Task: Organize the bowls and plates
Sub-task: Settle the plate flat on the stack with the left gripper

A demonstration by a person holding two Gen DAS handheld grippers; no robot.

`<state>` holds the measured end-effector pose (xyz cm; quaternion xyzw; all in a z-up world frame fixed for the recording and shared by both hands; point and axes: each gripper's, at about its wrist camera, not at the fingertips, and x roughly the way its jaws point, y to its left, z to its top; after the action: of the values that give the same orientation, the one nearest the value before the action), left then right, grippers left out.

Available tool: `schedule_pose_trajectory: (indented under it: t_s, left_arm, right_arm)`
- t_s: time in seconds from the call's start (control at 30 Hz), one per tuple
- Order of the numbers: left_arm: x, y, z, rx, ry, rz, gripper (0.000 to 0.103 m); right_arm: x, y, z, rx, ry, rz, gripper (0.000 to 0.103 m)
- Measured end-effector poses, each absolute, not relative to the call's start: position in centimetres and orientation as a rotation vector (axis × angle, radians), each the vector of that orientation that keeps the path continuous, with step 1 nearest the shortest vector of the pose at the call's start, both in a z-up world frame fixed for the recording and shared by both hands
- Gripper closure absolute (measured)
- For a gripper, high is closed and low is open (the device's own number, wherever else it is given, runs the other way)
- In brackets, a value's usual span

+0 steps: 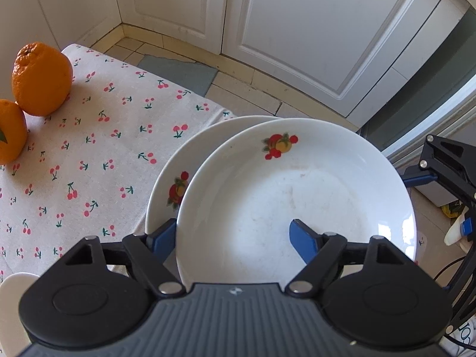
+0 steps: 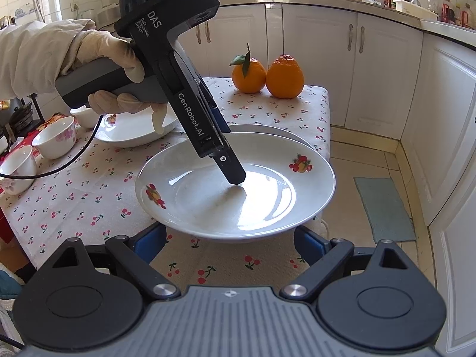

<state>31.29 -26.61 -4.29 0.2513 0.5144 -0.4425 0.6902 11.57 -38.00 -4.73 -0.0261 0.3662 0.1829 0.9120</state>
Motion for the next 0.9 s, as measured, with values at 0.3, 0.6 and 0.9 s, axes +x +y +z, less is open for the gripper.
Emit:
schedule_pose_trajectory:
  t_s: [0.3,0.6,0.9]
  left_arm:
    - [31.2,-26.2,-3.8,0.546,1.135,-0.977,0.023]
    - [30.9,-25.6,-3.2,0.541,1.114,-0.967,0.019]
    - [30.4,-25.0,-2.9,0.547,1.09,-0.945,0.018]
  right_arm:
    - [11.7,-37.8,-4.8,-0.059,0.755,0.369,0.007]
    - [11.8,-37.3,-4.7,-0.065,0.753,0.347,0.001]
    - [10.8,-36.8,-4.5,-0.063,0.749,0.352,0.0]
